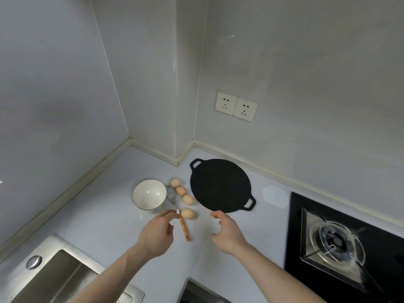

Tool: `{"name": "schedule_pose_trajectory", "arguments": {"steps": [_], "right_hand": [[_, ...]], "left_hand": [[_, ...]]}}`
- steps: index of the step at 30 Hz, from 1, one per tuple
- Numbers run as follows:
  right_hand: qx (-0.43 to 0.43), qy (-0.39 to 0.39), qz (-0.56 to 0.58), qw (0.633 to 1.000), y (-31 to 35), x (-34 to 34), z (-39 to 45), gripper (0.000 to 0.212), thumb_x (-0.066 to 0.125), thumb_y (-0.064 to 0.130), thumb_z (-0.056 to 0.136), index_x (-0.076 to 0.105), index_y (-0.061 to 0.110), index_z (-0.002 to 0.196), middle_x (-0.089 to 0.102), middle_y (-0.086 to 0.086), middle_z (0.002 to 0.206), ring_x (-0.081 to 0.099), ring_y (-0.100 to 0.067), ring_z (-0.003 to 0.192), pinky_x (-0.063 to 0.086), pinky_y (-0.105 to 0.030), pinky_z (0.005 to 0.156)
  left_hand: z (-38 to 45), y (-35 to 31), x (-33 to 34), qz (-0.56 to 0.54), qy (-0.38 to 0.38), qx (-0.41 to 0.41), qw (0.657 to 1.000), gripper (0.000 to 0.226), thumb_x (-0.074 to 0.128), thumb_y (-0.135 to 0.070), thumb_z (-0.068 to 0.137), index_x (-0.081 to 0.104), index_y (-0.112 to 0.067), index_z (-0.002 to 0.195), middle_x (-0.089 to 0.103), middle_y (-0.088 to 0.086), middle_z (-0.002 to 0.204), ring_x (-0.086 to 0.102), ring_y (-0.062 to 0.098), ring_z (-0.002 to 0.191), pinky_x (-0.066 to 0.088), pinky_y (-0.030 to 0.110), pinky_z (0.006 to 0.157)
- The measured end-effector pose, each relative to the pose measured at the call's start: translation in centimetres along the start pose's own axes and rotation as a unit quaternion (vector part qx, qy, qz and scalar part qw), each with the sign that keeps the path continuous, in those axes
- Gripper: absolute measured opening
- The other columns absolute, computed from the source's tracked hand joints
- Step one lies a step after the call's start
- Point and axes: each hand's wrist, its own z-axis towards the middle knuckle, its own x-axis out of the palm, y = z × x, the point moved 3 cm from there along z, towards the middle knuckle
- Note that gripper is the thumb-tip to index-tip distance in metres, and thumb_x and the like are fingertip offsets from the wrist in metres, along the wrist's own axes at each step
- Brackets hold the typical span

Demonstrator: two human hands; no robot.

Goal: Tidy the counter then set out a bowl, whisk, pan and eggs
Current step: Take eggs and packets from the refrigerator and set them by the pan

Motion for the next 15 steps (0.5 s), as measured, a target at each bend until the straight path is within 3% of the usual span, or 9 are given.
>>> {"name": "schedule_pose_trajectory", "arguments": {"steps": [4,9,12,15], "right_hand": [[-0.027,-0.027,0.002,0.999,-0.6,-3.5,-5.1,0.059,0.067,0.018,0.092,0.045,0.032,0.145,0.044,0.014,0.146,0.042,-0.007,0.137,0.038,-0.021,0.109],[-0.037,-0.071,0.023,0.997,-2.9,-7.8,-11.6,0.054,0.068,0.026,0.092,0.047,0.038,0.14,0.043,0.019,0.142,0.043,-0.004,0.132,0.037,-0.014,0.095],[-0.034,-0.127,0.044,0.99,-5.8,-10.9,-17.2,0.052,0.068,0.031,0.091,0.048,0.04,0.139,0.044,0.022,0.141,0.043,-0.001,0.131,0.039,-0.017,0.101],[-0.013,-0.189,0.068,0.98,-9.8,-13.6,-23.9,0.053,0.069,0.036,0.091,0.049,0.04,0.14,0.045,0.026,0.138,0.044,0.003,0.129,0.038,-0.018,0.107]], "left_hand": [[-1.6,-3.7,-0.7,-0.001,0.003,0.041,0.999,0.045,0.049,-0.009,0.092,0.06,-0.038,0.125,0.052,-0.028,0.134,0.063,0.003,0.097,0.053,0.028,0.087],[-3.5,-11.0,0.0,-0.019,-0.006,0.114,0.993,0.039,0.056,-0.014,0.094,0.062,-0.04,0.122,0.049,-0.031,0.134,0.062,-0.001,0.097,0.054,0.025,0.086],[-4.9,-17.4,1.9,-0.022,0.005,0.189,0.982,0.038,0.059,-0.015,0.094,0.062,-0.042,0.122,0.047,-0.033,0.136,0.061,-0.005,0.098,0.054,0.02,0.081],[-7.3,-24.2,4.5,-0.025,0.027,0.255,0.966,0.038,0.059,-0.018,0.095,0.061,-0.043,0.124,0.046,-0.034,0.138,0.058,-0.008,0.102,0.052,0.02,0.086]]}}
